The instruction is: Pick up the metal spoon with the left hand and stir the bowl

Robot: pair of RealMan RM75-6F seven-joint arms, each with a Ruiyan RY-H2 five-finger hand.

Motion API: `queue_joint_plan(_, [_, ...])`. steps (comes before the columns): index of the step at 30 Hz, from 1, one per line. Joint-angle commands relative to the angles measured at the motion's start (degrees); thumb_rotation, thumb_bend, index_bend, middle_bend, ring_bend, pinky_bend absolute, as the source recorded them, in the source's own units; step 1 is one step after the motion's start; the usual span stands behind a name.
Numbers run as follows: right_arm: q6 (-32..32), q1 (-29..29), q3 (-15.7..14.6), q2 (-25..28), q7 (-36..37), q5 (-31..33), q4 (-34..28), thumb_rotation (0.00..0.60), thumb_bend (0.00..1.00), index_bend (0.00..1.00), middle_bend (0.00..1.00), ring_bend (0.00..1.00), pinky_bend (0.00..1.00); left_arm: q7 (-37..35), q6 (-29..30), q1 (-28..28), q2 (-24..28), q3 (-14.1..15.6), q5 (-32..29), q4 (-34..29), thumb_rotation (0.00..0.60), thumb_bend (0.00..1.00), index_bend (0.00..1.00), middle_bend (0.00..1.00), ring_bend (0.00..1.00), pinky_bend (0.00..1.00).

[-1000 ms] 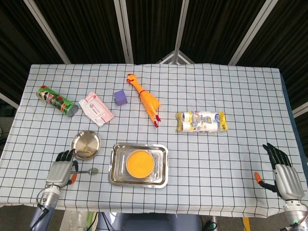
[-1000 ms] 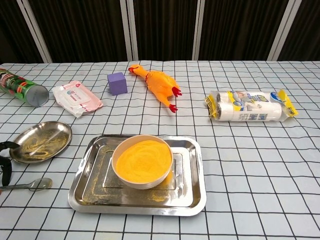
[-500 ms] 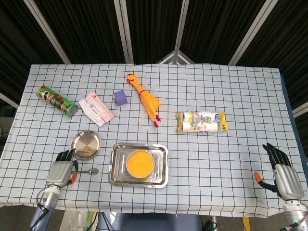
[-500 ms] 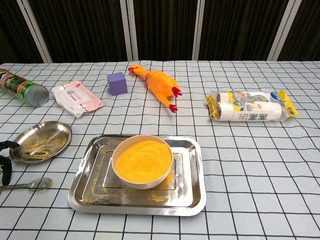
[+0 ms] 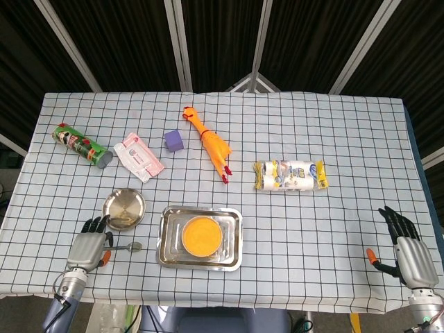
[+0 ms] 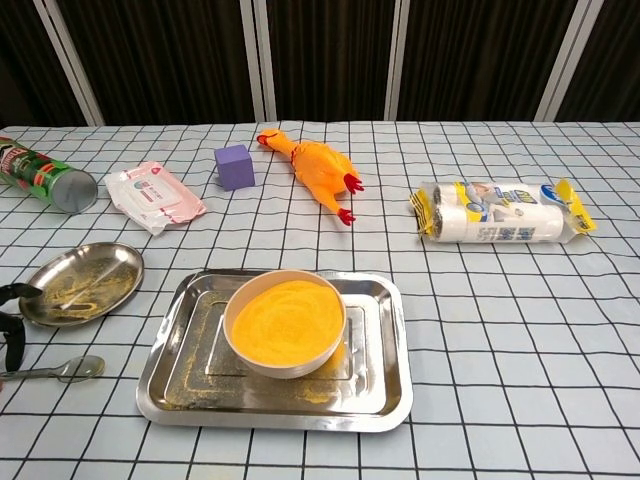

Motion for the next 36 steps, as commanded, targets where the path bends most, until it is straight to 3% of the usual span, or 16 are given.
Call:
queue_joint_plan(1, [0.0, 0.0, 0.0, 0.0, 0.0, 0.0, 0.0, 0.6, 0.4, 0.0, 0.0, 0.0, 0.0, 0.0, -0.1, -0.1, -0.2, -0.1, -0.2, 0.3, 0.6, 0.56, 0.46, 0.0, 0.0, 0.0])
queue_joint_plan(8, [-0.1, 0.0, 0.0, 0.1, 0.2, 0.1, -0.1, 0.6, 0.4, 0.0, 0.0, 0.0, 0.0, -0.2, 0.0, -0.1, -0.5, 0.0, -0.3, 0.7, 0.6, 0.6, 0.51, 0.0, 0.0, 0.0])
queue_joint_plan(22, [-0.1, 0.0, 0.0, 0.1, 0.3, 0.1, -0.1, 0.6, 0.4, 0.0, 0.0, 0.0, 0.0, -0.6, 2.2, -0.2, 1.4, -0.3, 2.7, -3.1, 0.6, 0.6, 0.51, 0.0, 0.0, 0.0])
queue_joint_plan(29, [0.0, 0.0, 0.0, 0.1, 0.2, 0.1, -0.2, 0.6, 0.4, 0.0, 0.0, 0.0, 0.0, 0.1, 4.1, -1.0, 5.3, -2.3, 3.6, -10.7, 0.6, 0.6, 0.52, 0.0, 0.0, 0.0])
queue_joint_plan(36, [0.0, 0.0, 0.0, 0.1, 0.2, 0.1, -0.3, 0.6, 0.4, 0.0, 0.0, 0.0, 0.0, 8.9, 4.3, -4.9, 7.7, -6.1, 0.4, -19.2, 0.6, 0.6, 0.52, 0.0, 0.0, 0.0])
